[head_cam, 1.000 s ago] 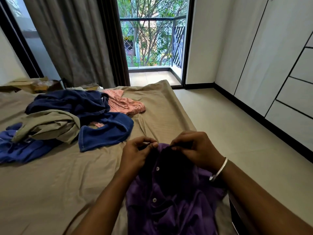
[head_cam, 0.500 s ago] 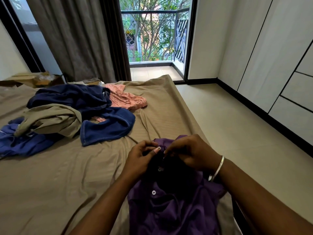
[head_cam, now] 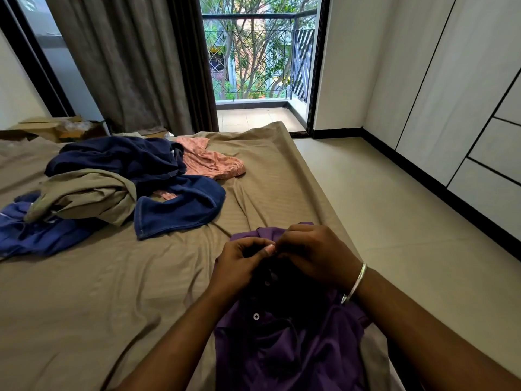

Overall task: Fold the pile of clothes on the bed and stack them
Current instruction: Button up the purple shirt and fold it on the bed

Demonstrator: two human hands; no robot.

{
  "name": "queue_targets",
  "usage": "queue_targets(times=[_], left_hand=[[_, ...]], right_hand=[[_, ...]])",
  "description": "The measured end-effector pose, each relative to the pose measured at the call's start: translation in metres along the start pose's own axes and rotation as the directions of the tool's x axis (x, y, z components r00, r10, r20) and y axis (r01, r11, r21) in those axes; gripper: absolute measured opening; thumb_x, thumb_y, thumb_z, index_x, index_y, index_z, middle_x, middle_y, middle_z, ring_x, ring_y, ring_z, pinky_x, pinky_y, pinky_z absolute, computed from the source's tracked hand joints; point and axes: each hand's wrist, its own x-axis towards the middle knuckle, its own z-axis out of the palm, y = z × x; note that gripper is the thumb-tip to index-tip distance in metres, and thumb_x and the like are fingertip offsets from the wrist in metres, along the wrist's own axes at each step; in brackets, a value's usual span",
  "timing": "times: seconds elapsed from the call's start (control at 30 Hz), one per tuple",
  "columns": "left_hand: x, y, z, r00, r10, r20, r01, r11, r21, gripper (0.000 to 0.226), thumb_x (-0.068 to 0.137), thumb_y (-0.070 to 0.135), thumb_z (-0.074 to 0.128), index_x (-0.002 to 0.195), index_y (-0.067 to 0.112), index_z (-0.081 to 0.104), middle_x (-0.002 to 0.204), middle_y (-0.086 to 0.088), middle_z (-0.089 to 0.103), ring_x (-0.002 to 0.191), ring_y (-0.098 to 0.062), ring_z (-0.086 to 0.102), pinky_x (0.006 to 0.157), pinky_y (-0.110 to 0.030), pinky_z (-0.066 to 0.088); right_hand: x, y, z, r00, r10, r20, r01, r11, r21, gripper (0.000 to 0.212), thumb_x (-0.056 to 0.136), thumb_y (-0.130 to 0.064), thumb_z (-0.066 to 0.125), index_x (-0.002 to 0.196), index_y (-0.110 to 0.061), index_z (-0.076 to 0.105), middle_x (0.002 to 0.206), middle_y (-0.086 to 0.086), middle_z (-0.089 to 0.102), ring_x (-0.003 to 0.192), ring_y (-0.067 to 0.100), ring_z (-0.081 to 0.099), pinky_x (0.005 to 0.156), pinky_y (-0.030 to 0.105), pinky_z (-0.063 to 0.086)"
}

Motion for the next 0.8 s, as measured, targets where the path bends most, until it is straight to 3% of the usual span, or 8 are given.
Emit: queue_targets(times=[0.2,0.33,0.47,0.63,0.8], left_hand=[[-0.002,0.002,-0.003,0.998,-0.044,0.051,0.049,0.995,-0.085,0.02,0.09,0.015,0.064,0.102,0.001,0.073,0.097,-0.018,0.074,0.091,-0.03,0.07,0.078,-0.032,0.056],[-0.004,0.006,-0.004,0.996,-0.014,0.09,0.024,0.993,-0.115,0.033,0.075,0.015,0.075,0.103,-0.002,0.072,0.098,-0.017,0.075,0.092,-0.024,0.072,0.081,-0.027,0.057],[-0.003,0.002,-0.002,0.999,0.004,0.036,-0.003,1.0,-0.025,0.019,0.081,0.002,0.074,0.1,-0.002,0.073,0.094,-0.012,0.076,0.09,-0.022,0.072,0.08,-0.027,0.056],[-0.004,-0.004,-0.003,0.998,0.063,0.019,-0.064,0.996,0.058,0.011,0.088,0.006,0.07,0.097,0.008,0.075,0.091,-0.008,0.077,0.089,-0.025,0.073,0.081,-0.035,0.058],[-0.004,-0.006,-0.002,0.998,0.063,0.017,-0.064,0.995,0.07,0.012,0.093,0.01,0.064,0.098,0.005,0.073,0.089,-0.012,0.075,0.08,-0.023,0.072,0.069,-0.032,0.056]], right_hand=[[-0.006,0.005,0.007,0.999,-0.005,-0.049,0.004,1.0,-0.009,0.018,0.091,-0.026,0.064,0.098,-0.013,0.074,0.088,0.001,0.068,0.074,0.015,0.065,0.064,0.031,0.054],[-0.008,0.007,0.009,0.997,-0.005,-0.077,0.004,1.0,-0.015,0.019,0.091,-0.023,0.065,0.102,-0.011,0.074,0.092,0.002,0.07,0.076,0.016,0.067,0.064,0.034,0.055],[-0.009,0.008,0.013,0.998,-0.01,-0.055,0.008,0.999,-0.034,0.02,0.092,-0.024,0.062,0.104,-0.011,0.072,0.095,0.003,0.069,0.078,0.017,0.067,0.062,0.036,0.056],[-0.009,0.006,0.012,0.997,-0.007,-0.077,0.009,1.0,0.017,0.018,0.09,-0.02,0.064,0.103,-0.01,0.072,0.095,0.002,0.071,0.081,0.014,0.068,0.069,0.032,0.056],[-0.011,0.002,0.013,0.971,0.142,-0.192,-0.102,0.974,0.204,0.018,0.082,-0.009,0.078,0.097,-0.007,0.068,0.089,-0.004,0.071,0.083,0.003,0.068,0.072,0.023,0.055]])
